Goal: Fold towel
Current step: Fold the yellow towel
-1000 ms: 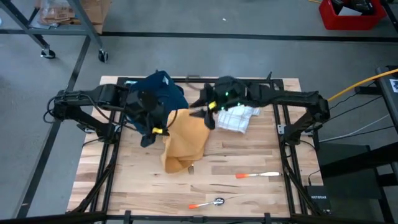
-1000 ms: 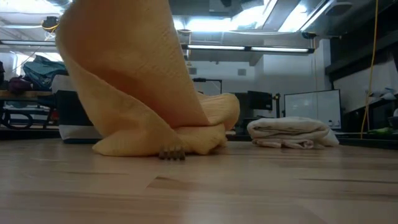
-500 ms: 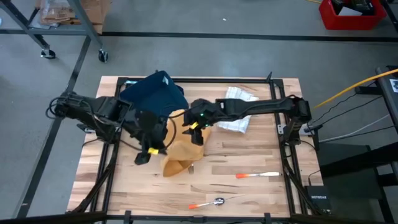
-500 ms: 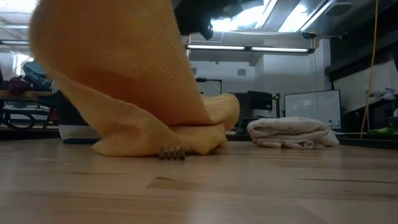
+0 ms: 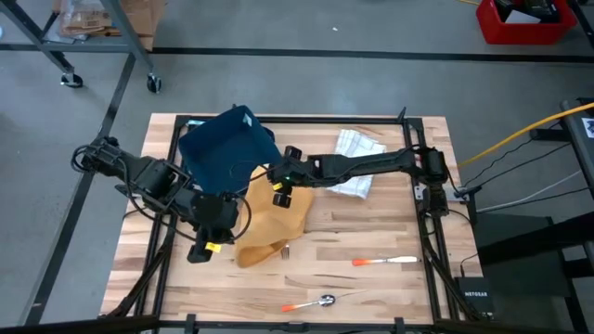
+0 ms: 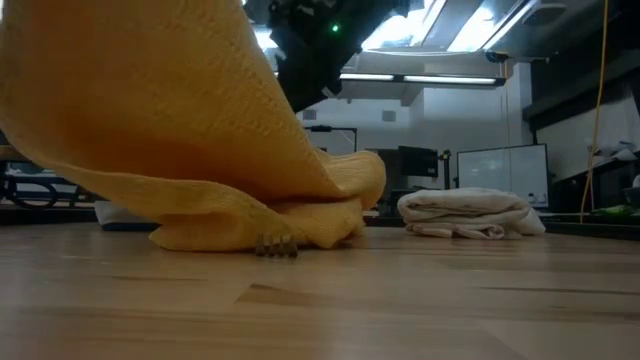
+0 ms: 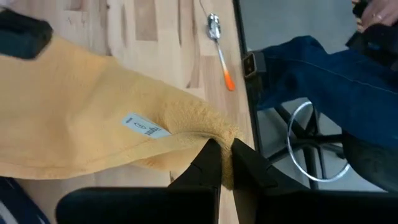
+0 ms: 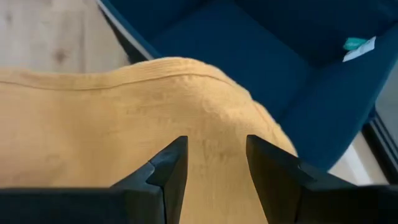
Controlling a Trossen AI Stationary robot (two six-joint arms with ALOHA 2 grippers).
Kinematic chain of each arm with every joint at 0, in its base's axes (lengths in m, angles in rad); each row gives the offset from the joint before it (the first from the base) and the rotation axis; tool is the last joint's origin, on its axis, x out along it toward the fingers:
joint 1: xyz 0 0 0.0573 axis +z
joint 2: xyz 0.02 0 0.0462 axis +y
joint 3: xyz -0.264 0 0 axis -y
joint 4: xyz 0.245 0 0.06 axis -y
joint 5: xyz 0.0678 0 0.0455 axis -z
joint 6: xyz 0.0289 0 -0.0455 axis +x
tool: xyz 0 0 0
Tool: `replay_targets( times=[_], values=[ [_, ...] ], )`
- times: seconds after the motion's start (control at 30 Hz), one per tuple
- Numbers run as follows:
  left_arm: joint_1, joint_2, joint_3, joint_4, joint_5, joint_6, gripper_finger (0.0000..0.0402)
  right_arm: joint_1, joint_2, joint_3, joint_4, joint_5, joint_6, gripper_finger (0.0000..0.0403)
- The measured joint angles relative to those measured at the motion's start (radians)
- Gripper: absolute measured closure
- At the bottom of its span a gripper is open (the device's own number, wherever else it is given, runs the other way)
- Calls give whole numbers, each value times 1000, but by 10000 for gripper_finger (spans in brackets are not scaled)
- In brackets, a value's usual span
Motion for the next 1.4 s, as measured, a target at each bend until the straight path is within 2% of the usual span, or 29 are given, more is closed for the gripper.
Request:
replay_targets(
  times=[0.33,0.6,1.03,1.17,1.4],
  values=[
    [-9,1,0,3,-26,-14,391,-68,15,1,31,10,-7,237],
    [-9,17,0,3,-26,7,391,-139,41,2,2,-172,91,237],
    [-9,40,-1,-4,-26,38,391,-142,68,4,-16,-180,92,239],
    [-9,40,-1,-12,-26,38,394,-142,73,-1,-35,-181,95,263],
    [-9,40,-1,-24,-26,37,392,-142,76,-1,-26,-204,97,336]
  ],
)
